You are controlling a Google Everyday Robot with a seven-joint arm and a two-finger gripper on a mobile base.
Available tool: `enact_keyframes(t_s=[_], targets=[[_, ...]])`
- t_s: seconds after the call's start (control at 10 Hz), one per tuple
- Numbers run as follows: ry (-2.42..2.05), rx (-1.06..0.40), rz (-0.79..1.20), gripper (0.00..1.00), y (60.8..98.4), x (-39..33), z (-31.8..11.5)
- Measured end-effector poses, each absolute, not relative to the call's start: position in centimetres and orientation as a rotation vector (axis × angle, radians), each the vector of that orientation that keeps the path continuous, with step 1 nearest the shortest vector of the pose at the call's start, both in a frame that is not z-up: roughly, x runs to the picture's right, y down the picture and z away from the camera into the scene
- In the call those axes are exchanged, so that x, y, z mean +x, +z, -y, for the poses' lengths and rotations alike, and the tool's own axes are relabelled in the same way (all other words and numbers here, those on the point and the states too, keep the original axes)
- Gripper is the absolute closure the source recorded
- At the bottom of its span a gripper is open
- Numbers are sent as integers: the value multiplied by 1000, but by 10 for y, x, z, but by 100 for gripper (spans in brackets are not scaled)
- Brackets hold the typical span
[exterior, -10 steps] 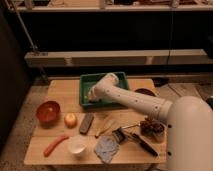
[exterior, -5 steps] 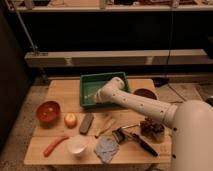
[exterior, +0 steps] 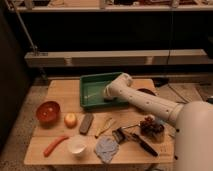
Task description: Wipe tray with sponge
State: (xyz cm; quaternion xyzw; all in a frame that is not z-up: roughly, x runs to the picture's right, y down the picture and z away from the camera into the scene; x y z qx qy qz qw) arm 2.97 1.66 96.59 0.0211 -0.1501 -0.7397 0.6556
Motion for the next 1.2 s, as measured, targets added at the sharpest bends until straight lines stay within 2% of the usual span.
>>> enact_keyframes(t_s=[0.5,1.2], targets=[[-1632,48,372,100,1002,17,10],[-1621,113,429,100,1017,-30,14]])
